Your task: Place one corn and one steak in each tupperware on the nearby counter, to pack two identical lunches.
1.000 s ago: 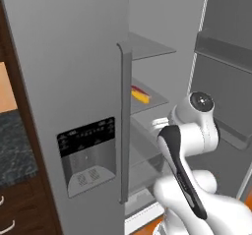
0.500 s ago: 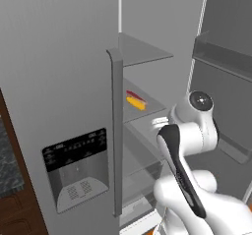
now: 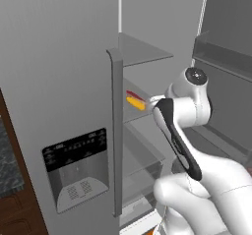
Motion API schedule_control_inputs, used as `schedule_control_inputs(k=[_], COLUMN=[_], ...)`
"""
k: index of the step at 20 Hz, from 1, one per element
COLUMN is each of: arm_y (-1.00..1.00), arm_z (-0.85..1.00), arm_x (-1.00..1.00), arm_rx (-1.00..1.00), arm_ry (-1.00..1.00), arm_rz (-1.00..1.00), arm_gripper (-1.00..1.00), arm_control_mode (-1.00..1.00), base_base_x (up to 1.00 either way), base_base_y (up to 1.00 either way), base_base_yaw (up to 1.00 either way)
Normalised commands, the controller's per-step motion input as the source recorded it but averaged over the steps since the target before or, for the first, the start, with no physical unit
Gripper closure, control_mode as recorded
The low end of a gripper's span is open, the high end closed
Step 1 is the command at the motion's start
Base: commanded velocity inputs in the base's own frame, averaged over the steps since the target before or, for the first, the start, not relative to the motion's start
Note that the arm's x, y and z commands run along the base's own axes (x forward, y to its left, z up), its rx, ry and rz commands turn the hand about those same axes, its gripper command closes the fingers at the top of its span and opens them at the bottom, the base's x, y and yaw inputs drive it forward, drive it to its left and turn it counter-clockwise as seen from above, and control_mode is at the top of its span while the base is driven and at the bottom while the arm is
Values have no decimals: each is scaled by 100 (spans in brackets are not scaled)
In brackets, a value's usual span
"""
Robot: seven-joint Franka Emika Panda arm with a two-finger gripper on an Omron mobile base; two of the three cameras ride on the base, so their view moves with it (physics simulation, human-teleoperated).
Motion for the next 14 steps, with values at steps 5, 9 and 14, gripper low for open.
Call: schedule_control_inputs(k=[5,9,14], arm_y=[0,0,7], arm_z=[-28,-28,-41], arm_x=[45,74,85], arm_rx=[0,0,0], arm_ry=[1,0,0], arm_rz=[0,0,0], arm_gripper=[-100,-100,-100], arm_control_mode=[-100,-100,-100], base_base_x=[0,0,0], base_base_y=[0,0,0], base_base_yaw=[0,0,0])
